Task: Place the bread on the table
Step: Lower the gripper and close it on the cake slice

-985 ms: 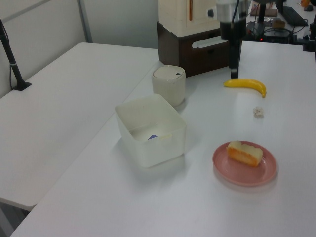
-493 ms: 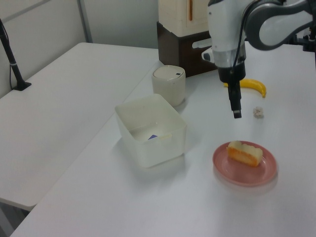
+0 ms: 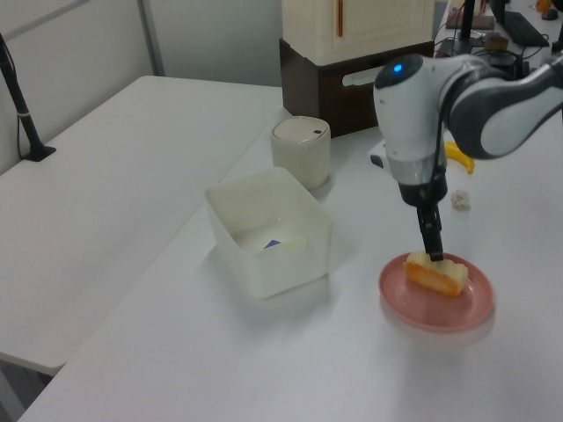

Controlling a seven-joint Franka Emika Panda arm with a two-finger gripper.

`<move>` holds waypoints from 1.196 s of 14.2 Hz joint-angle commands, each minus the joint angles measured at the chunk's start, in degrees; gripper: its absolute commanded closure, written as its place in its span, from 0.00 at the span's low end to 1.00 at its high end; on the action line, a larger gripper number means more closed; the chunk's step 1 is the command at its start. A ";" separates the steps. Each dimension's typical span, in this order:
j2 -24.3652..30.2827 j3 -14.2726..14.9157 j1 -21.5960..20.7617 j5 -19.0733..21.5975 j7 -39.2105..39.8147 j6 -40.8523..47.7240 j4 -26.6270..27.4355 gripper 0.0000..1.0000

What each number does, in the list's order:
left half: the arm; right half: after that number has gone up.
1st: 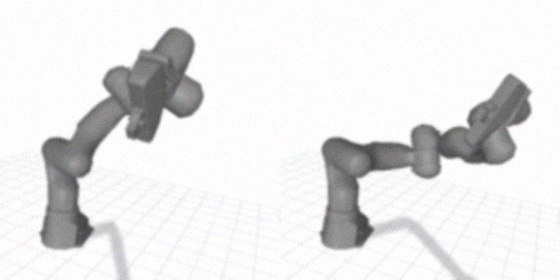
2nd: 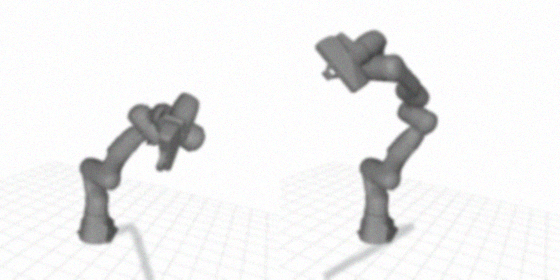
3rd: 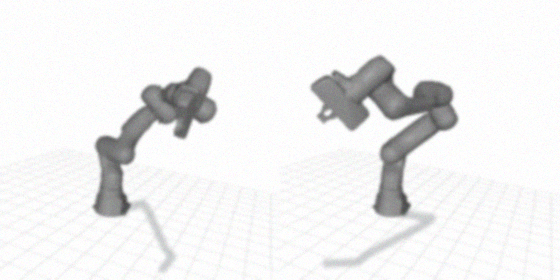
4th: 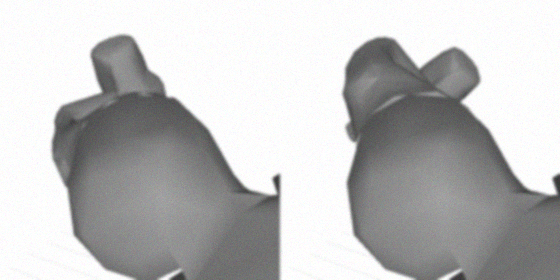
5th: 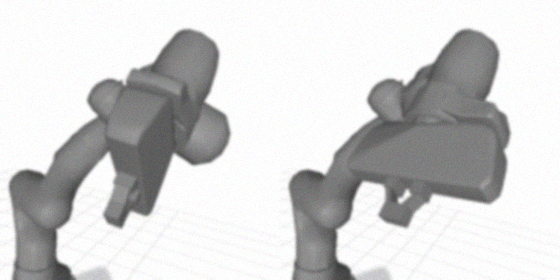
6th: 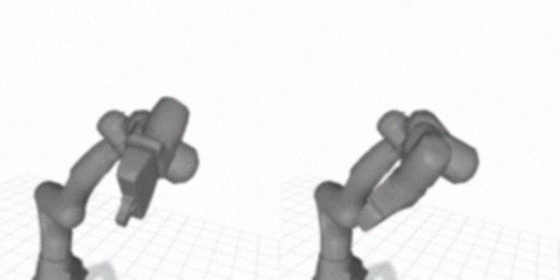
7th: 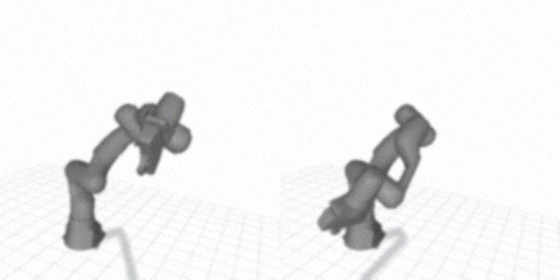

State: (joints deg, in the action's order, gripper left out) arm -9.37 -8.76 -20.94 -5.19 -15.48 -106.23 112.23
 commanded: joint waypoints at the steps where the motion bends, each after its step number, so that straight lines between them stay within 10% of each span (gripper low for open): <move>1: -0.90 -0.64 -0.24 -1.75 -2.54 -4.42 4.05 0.01; 5: -3.10 -0.82 -0.50 -2.46 -2.72 -4.42 3.87 0.14; 8: -3.20 -0.82 -0.50 -2.46 -2.81 -4.42 3.70 0.51; 11: -3.11 -0.82 -0.15 -2.37 -3.94 -4.07 2.56 0.61; 14: -2.76 -0.82 0.11 -2.28 -6.05 -3.98 1.50 0.93; 17: -1.27 -0.82 0.90 -2.19 -6.06 -3.19 0.63 0.98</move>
State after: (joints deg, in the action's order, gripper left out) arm -12.83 -9.25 -20.99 -6.27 -19.79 -109.37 113.26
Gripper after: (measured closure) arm 0.885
